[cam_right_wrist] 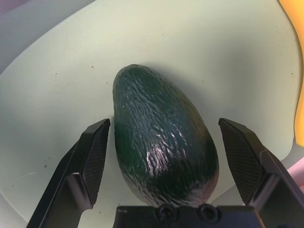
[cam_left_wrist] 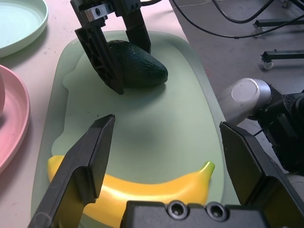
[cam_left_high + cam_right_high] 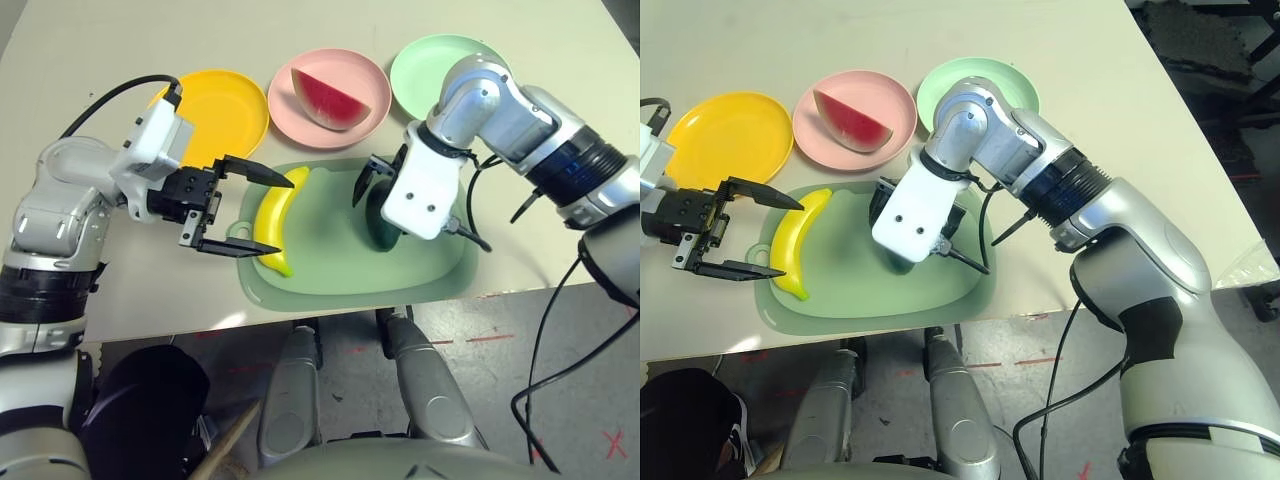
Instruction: Place the fruits into color-matched plates.
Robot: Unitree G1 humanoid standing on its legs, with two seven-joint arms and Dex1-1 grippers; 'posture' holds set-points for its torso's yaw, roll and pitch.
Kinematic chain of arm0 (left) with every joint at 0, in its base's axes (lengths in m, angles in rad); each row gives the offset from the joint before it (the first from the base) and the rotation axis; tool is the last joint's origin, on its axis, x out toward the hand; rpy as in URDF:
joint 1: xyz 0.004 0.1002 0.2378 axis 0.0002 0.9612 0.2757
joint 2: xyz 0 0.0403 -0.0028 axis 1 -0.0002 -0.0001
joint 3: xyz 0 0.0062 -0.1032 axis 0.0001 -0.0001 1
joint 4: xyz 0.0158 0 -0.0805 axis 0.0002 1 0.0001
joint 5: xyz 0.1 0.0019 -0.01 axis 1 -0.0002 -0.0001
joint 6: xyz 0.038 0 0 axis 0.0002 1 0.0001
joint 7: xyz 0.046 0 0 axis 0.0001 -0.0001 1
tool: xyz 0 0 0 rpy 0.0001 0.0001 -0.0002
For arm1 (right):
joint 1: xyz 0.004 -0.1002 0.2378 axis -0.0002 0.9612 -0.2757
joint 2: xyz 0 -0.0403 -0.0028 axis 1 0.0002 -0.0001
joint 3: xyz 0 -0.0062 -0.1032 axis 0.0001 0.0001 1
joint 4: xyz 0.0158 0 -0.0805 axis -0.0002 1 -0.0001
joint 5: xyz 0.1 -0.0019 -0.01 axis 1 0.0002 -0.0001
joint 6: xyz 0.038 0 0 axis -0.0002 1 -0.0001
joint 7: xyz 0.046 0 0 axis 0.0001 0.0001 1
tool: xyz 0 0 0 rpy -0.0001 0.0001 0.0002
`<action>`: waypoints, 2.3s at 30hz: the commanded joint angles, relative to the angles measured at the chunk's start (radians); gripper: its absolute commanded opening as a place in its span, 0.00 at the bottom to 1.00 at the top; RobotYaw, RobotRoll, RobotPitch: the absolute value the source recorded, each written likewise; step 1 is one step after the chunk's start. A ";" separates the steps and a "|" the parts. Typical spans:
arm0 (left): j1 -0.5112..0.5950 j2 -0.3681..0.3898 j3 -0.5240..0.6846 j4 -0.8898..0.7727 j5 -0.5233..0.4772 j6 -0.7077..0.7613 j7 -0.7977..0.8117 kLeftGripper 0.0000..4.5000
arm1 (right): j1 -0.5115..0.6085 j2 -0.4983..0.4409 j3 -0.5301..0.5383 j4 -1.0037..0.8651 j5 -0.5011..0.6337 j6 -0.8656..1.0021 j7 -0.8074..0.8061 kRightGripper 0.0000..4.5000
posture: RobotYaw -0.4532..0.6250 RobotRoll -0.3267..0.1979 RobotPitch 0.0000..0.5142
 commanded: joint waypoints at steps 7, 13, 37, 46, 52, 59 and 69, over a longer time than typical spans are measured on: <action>0.008 0.002 0.005 -0.017 0.010 -0.008 -0.003 1.00 | 0.001 0.008 0.011 0.009 -0.015 0.005 0.004 0.71 | 0.34 0.62 0.81; 0.009 0.003 0.007 -0.016 0.010 -0.010 -0.004 1.00 | 0.001 0.006 0.014 0.011 -0.014 0.014 0.004 0.71 | 0.34 0.62 0.81; -0.026 -0.029 -0.025 0.029 0.206 0.076 0.301 1.00 | -0.373 0.091 -0.106 0.862 -0.526 -0.047 -0.355 0.71 | 0.33 0.62 0.77; -0.013 -0.016 -0.019 0.027 0.230 0.063 0.297 1.00 | -0.324 0.111 -0.142 0.928 -0.664 0.034 -0.518 0.71 | 0.35 0.62 0.77; -0.007 -0.011 -0.016 0.018 0.223 0.071 0.294 1.00 | -0.320 0.117 -0.177 0.932 -0.692 0.044 -0.541 0.71 | 0.35 0.62 0.77; -0.020 -0.017 -0.024 0.035 0.223 0.051 0.280 1.00 | -0.332 0.111 -0.208 0.928 -0.698 0.028 -0.525 1.00 | 0.33 0.62 0.78; -0.074 0.010 -0.017 0.138 0.238 -0.115 0.160 1.00 | -0.416 0.108 -0.397 0.867 -0.518 -0.023 -0.272 1.00 | 0.36 0.62 0.80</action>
